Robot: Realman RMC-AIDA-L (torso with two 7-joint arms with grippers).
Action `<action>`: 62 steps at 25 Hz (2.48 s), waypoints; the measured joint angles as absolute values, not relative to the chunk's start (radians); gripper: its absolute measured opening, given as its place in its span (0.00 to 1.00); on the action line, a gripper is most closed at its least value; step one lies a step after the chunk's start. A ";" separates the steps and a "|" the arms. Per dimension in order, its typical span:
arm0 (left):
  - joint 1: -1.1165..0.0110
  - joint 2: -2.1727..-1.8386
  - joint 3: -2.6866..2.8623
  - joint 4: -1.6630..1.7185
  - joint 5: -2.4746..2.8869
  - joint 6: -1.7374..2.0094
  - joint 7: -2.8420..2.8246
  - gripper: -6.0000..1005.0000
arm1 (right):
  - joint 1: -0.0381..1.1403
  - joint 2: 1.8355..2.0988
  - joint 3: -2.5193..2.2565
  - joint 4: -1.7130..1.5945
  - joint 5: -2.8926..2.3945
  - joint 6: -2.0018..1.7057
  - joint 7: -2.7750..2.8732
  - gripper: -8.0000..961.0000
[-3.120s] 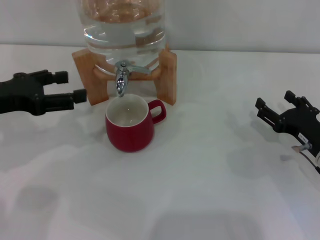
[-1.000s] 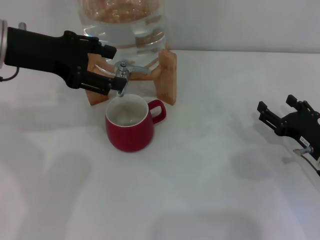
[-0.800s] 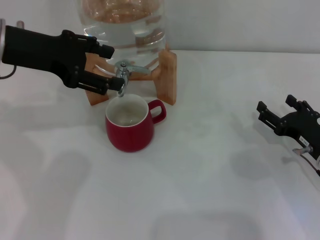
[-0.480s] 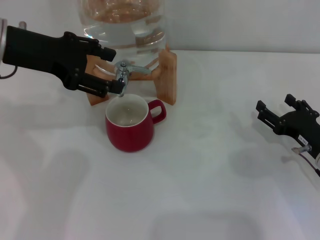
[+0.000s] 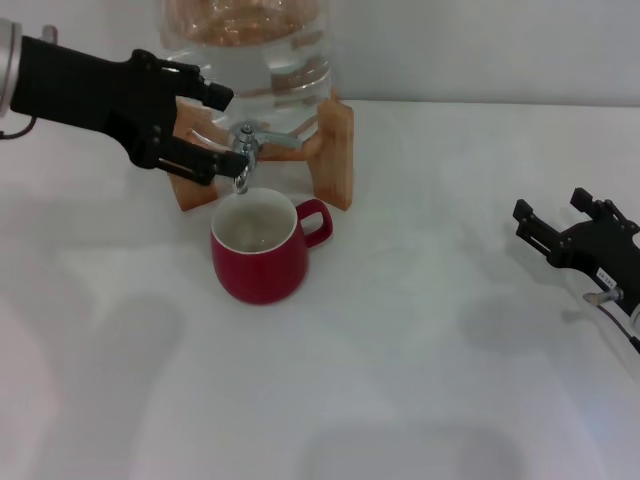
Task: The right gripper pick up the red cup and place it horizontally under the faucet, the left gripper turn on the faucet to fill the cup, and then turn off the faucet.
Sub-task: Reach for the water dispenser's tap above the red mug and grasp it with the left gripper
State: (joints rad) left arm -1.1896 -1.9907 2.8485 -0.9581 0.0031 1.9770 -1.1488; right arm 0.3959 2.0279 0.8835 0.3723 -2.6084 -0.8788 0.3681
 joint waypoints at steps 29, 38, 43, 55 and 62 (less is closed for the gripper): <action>-1.249 -1.999 2.849 -0.775 0.043 1.796 -1.098 0.88 | 0.410 2.028 0.851 0.377 -2.561 -0.874 0.368 0.89; -1.258 -2.014 2.849 -0.752 0.052 1.763 -1.094 0.88 | 0.410 2.028 0.848 0.377 -2.560 -0.875 0.368 0.89; -1.258 -2.015 2.849 -0.728 0.056 1.745 -1.094 0.88 | 0.411 2.028 0.847 0.377 -2.560 -0.876 0.368 0.89; -1.252 -2.023 2.849 -0.724 0.057 1.742 -1.094 0.88 | 0.404 2.028 0.843 0.377 -2.560 -0.882 0.368 0.89; -1.251 -2.027 2.847 -0.724 0.057 1.741 -1.098 0.88 | 0.404 2.028 0.834 0.377 -2.560 -0.884 0.368 0.89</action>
